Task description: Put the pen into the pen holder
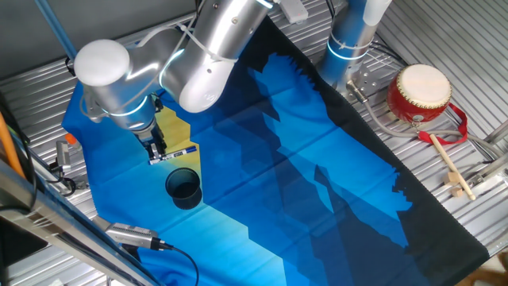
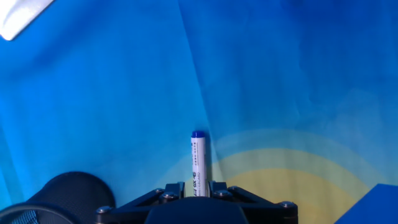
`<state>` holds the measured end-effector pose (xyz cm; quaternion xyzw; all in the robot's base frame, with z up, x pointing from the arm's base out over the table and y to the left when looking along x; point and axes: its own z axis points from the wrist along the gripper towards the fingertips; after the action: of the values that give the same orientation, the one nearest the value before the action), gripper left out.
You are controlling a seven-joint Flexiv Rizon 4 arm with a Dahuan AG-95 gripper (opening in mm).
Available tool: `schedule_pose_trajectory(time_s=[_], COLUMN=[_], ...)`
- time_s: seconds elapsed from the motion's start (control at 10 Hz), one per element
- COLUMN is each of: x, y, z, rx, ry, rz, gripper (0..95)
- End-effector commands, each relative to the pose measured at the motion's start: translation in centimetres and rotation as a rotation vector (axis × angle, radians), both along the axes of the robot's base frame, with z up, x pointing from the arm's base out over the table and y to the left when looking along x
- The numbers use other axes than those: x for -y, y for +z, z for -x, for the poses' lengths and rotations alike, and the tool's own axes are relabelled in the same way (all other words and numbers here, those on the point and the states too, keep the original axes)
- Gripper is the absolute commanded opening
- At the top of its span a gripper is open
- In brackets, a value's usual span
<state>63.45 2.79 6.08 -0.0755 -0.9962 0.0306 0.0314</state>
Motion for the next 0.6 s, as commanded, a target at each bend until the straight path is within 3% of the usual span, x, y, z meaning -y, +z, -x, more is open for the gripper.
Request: schedule_pose_trajectory(time_s=[0.1, 0.2, 0.3, 0.4, 0.6], x=[0.0, 0.0, 0.0, 0.7, 1.6], y=[0.0, 0.0, 0.0, -1.1, -3.4], z=[0.0, 0.0, 0.0, -0.2, -1.0], rx=[-0.035, -0.047, -0.039, -0.028, -0.055], ry=[0.136, 0.153, 0.192, 0.237, 0.232], rz=[-0.035, -0.034, -0.037, -0.042, -0.053], gripper=[19.0, 19.0, 19.0, 19.0, 19.0])
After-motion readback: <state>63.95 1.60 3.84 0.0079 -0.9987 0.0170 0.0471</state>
